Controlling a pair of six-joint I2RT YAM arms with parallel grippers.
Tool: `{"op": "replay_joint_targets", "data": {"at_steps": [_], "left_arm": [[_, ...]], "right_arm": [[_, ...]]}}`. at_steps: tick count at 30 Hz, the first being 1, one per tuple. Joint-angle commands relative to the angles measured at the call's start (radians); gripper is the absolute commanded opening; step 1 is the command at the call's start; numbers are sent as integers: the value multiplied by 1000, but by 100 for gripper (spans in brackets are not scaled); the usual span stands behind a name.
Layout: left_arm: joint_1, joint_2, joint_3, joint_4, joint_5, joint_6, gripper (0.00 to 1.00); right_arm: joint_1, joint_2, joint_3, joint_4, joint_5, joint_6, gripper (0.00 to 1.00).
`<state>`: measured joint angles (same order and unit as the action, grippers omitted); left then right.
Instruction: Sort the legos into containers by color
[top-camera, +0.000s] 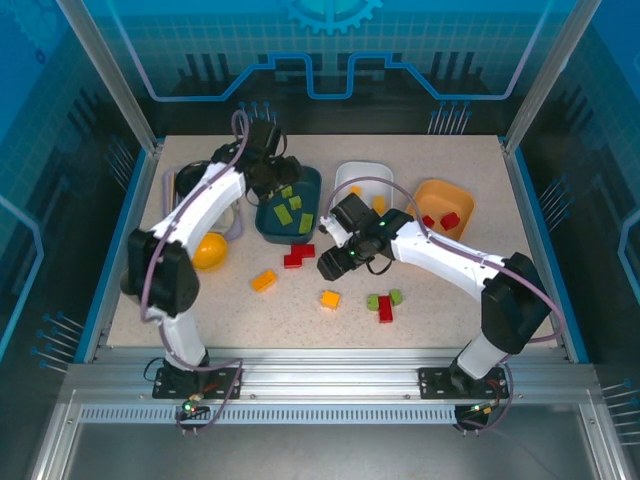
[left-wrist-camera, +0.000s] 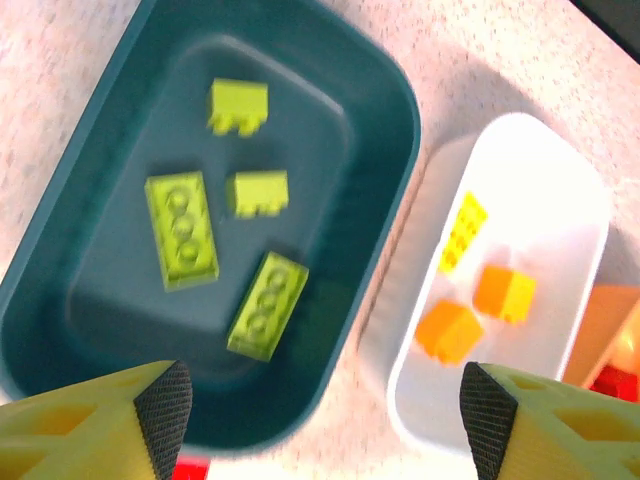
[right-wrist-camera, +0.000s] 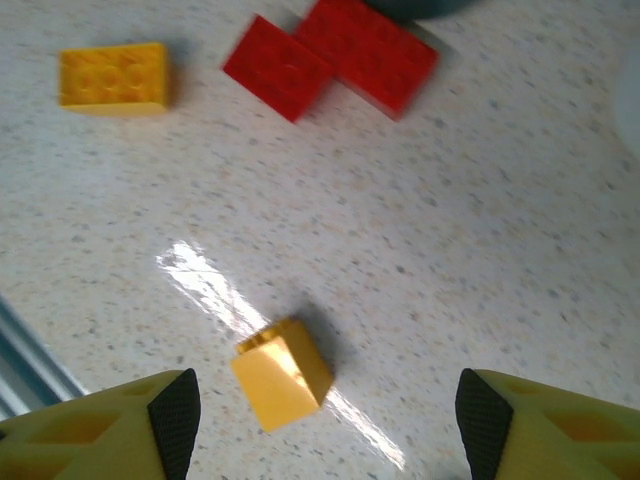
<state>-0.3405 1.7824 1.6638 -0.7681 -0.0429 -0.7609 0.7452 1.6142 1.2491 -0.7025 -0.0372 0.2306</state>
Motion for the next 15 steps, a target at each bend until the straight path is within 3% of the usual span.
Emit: {"op": "replay_joint_targets", "data": {"at_steps": [1, 5, 8, 15], "left_arm": [[-33, -105, -173, 18, 26, -46, 75], [-85, -240, -338, 29, 73, -28, 76], [-121, -307, -412, 34, 108, 18, 76], [-169, -395, -498, 49, 164, 123, 76]], "right_arm": [[-53, -20, -21, -190, 92, 131, 72], [-123, -103, -99, -389, 24, 208, 73], [-119, -179, -176, -479, 12, 256, 72], [-53, -224, -342, -362, -34, 384, 74]]}}
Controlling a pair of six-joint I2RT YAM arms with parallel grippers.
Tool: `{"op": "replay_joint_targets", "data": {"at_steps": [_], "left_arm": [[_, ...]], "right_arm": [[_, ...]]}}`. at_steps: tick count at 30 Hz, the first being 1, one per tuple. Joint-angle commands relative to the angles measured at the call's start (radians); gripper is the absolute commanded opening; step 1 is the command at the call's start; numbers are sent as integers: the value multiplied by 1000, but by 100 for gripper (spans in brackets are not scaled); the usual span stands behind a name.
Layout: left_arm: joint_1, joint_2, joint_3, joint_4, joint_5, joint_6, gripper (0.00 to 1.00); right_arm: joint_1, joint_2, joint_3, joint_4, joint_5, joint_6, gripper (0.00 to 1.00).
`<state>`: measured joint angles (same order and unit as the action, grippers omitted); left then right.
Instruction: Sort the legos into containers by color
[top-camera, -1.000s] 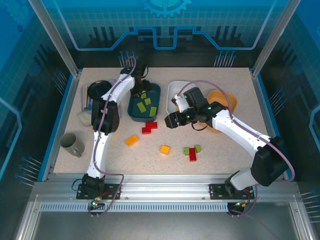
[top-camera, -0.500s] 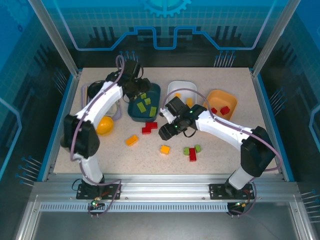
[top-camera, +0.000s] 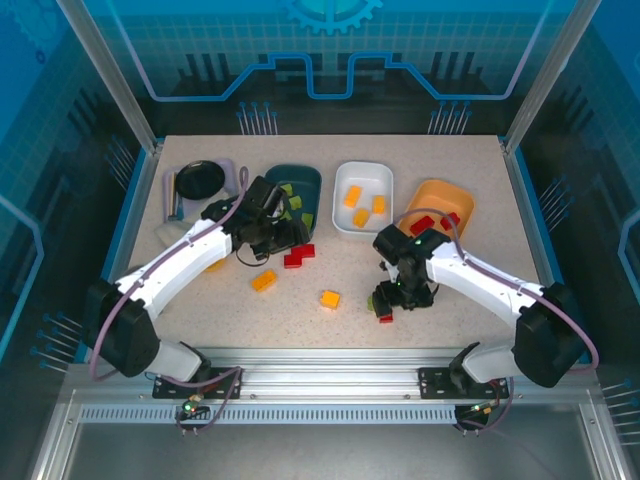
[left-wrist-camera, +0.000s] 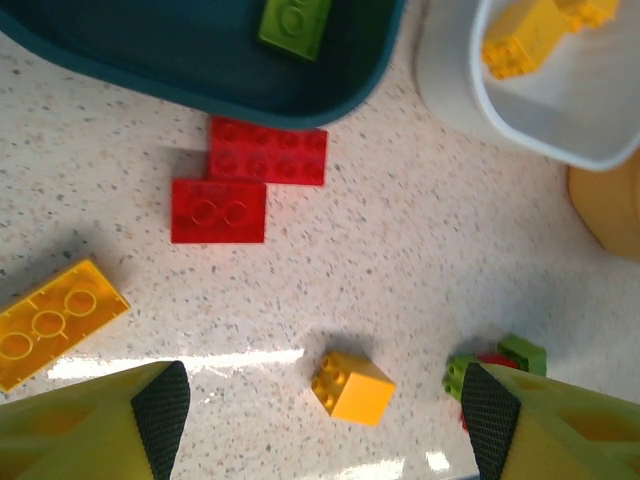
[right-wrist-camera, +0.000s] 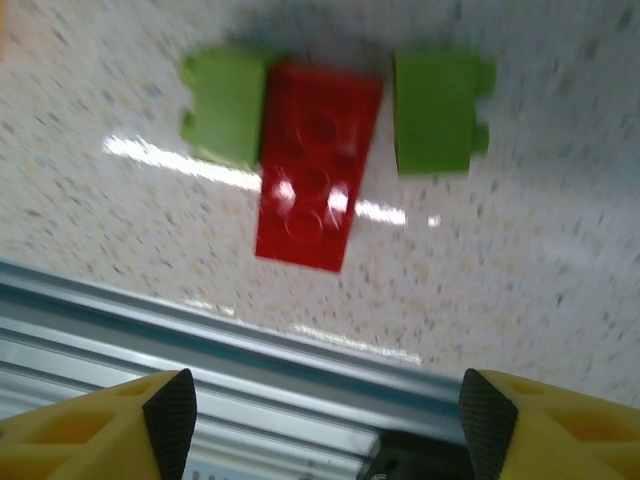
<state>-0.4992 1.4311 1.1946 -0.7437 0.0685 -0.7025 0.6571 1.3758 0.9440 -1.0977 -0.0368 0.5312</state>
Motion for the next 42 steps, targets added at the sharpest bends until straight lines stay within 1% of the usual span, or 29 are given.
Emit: {"op": "replay_joint_targets", "data": {"at_steps": [1, 5, 10, 15, 17, 20, 22, 24, 29, 33, 36, 38, 40, 42], "left_arm": [[-12, -51, -39, 31, 63, 68, 76], [-14, -63, -58, 35, 79, 74, 76], [-17, -85, -67, 32, 86, 73, 76], [-17, -110, -73, 21, 82, 77, 76], [-18, -116, -73, 20, 81, 78, 76], [-19, -120, -72, 17, 81, 78, 75], [-19, -120, -72, 18, 79, 77, 76], [-19, -121, -71, 21, 79, 74, 75], [-24, -110, -64, 47, 75, 57, 75], [-39, -75, -47, 68, 74, 54, 75], [-49, -43, -24, 85, 76, 54, 75], [-56, -21, -4, 98, 79, 57, 75], [-66, 10, 20, 106, 85, 62, 75], [-75, 40, 45, 114, 95, 69, 75]], "right_arm": [[51, 33, -45, 63, -33, 92, 74], [90, 124, -37, 152, -21, 122, 74], [92, 207, -30, 204, 50, 145, 72], [88, 277, -21, 229, 87, 140, 62], [88, 287, -19, 237, 111, 136, 56], [89, 290, -13, 236, 136, 126, 42], [90, 283, -11, 220, 140, 124, 36], [90, 259, -10, 193, 145, 125, 34], [69, 119, 37, 83, 152, 122, 32], [-9, 38, 139, -11, 162, 94, 31], [-124, 17, 224, -24, 166, 39, 30], [-223, 42, 274, 3, 166, -3, 30], [-338, 108, 331, 43, 137, -35, 31], [-428, 189, 391, 93, 107, -46, 31]]}}
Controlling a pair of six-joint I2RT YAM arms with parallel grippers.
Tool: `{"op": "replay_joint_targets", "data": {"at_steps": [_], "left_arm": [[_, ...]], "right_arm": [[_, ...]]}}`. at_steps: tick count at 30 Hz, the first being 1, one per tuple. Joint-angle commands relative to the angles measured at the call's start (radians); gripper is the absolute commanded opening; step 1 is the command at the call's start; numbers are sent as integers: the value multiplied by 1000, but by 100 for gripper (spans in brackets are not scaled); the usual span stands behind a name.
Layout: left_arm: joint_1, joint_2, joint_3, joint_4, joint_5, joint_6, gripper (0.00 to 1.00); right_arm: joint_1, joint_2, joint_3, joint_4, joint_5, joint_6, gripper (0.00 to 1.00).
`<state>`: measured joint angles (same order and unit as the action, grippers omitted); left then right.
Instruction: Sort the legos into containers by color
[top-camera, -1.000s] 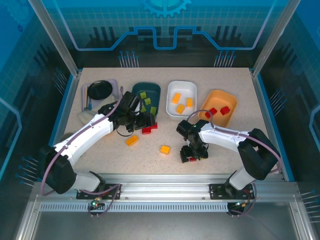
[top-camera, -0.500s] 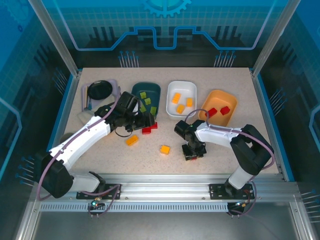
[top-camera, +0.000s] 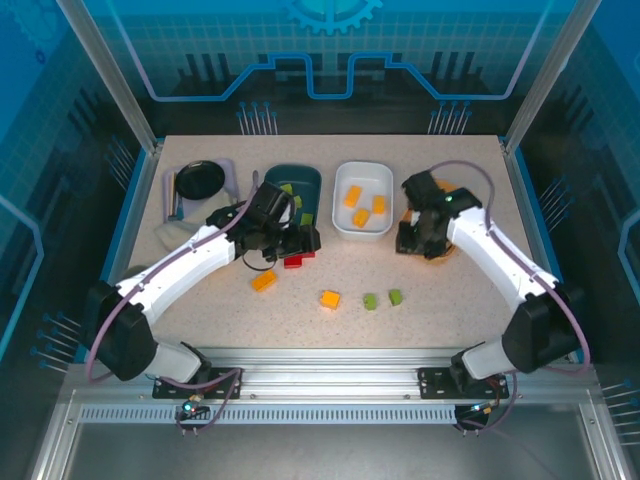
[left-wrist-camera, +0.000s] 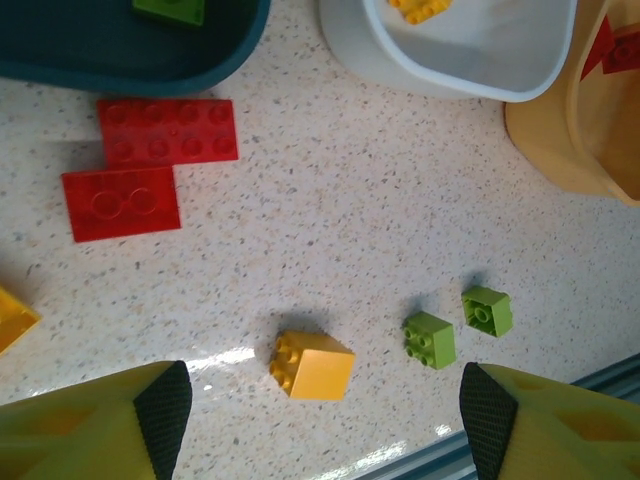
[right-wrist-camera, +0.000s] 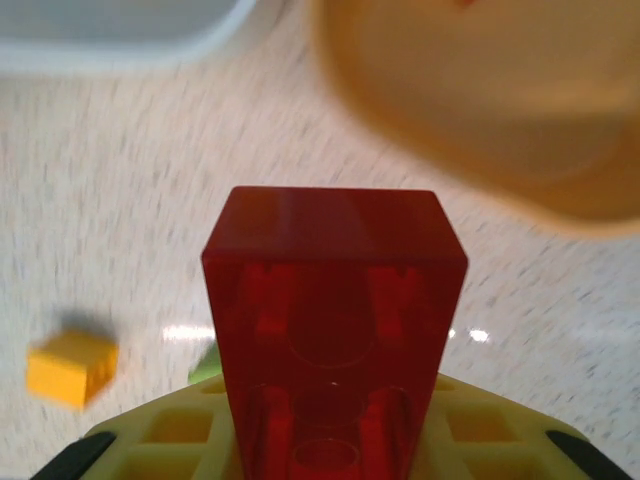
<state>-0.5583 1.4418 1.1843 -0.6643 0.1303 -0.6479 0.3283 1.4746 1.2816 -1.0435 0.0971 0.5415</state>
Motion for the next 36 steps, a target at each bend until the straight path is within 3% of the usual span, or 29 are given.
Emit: {"op": "replay_joint_targets", "data": {"at_steps": [1, 5, 10, 14, 19, 22, 26, 30, 36], "left_arm": [[-20, 45, 68, 42, 42, 19, 75], [-40, 108, 115, 56, 72, 50, 75], [-71, 210, 182, 53, 131, 113, 74], [-102, 286, 236, 37, 156, 167, 72], [-158, 365, 312, -13, 173, 248, 71], [-207, 413, 363, -71, 176, 321, 72], [-284, 485, 436, -162, 163, 431, 73], [-357, 555, 483, -227, 115, 509, 74], [-393, 634, 505, -260, 51, 469, 75]], "right_arm": [[-143, 139, 85, 67, -51, -54, 31], [-254, 355, 256, 108, -124, -26, 31], [-318, 591, 489, 87, -163, 4, 34], [-352, 709, 604, 65, -201, 31, 38], [-380, 772, 664, 43, -234, 43, 51], [-379, 729, 636, 63, -238, 37, 59], [-371, 605, 549, 94, -226, 37, 61], [-340, 381, 367, 151, -185, 34, 60], [-258, -6, 59, 170, -112, 35, 63]]}}
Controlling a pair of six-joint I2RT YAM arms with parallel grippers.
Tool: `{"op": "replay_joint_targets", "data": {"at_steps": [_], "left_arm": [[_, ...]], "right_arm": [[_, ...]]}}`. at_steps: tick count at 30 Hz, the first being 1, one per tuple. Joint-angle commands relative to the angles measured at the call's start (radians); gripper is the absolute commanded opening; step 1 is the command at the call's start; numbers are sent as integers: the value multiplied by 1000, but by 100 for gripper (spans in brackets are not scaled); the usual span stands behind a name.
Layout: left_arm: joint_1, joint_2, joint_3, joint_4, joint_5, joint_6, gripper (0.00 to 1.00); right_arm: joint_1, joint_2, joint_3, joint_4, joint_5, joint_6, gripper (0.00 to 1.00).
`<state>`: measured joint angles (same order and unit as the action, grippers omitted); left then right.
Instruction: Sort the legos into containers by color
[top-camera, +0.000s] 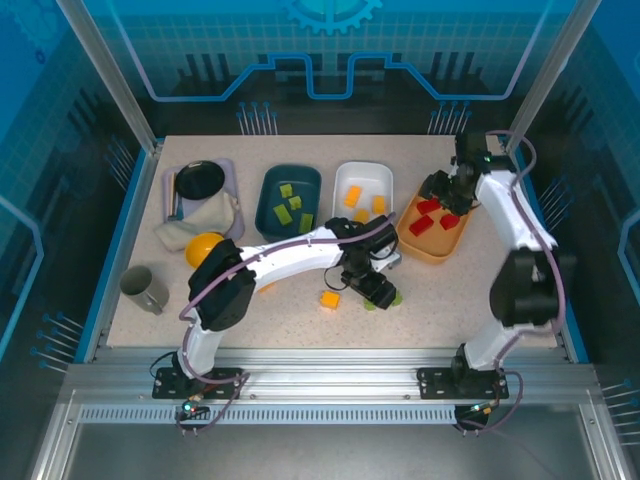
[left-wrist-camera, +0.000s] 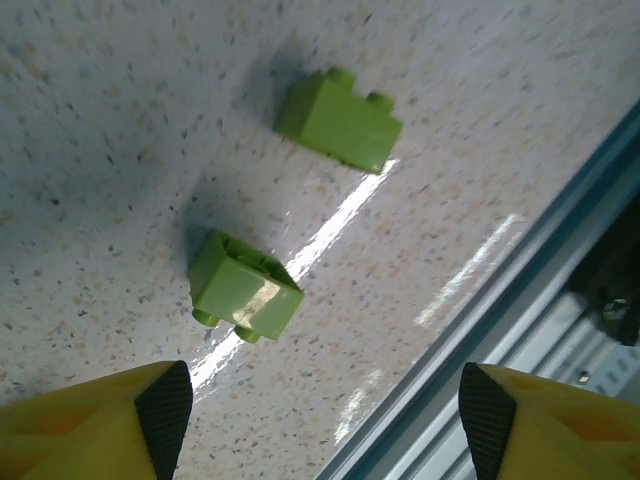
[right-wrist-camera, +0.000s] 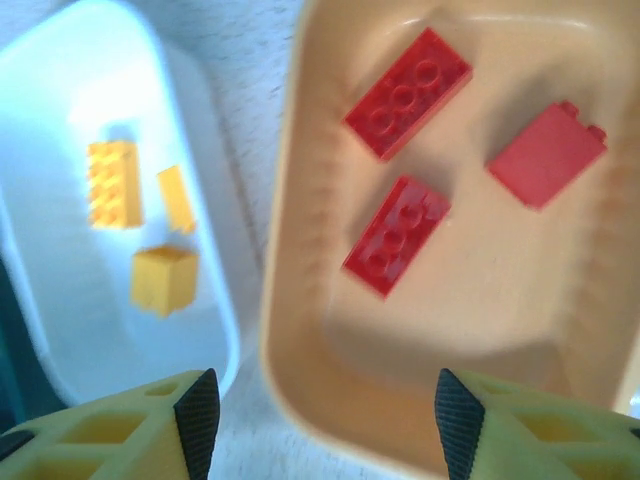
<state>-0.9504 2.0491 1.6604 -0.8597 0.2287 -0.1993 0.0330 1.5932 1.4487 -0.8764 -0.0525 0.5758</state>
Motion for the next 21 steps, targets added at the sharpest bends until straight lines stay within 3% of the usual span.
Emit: {"op": "replay_joint_targets", "data": {"at_steps": [1, 6, 8, 14, 18, 21], "left_arm": [[-8, 30, 27, -60, -59, 20, 75], [-41, 62, 32, -58, -100, 28, 77], [-50, 75, 34, -55, -117, 23, 81], [-51, 126, 69, -51, -138, 4, 78], [-51, 158, 98, -48, -159, -6, 68], [-51, 170, 103, -39, -166, -8, 56]], "right_arm": [[45, -168, -141, 2, 36, 4, 63], [81, -386, -301, -54, 16, 30, 65], [85, -439, -336, -78, 7, 33, 65], [86, -521, -356, -144, -2, 16, 65], [86, -550, -359, -169, -5, 7, 65], [86, -565, -369, -177, -13, 11, 64]]}}
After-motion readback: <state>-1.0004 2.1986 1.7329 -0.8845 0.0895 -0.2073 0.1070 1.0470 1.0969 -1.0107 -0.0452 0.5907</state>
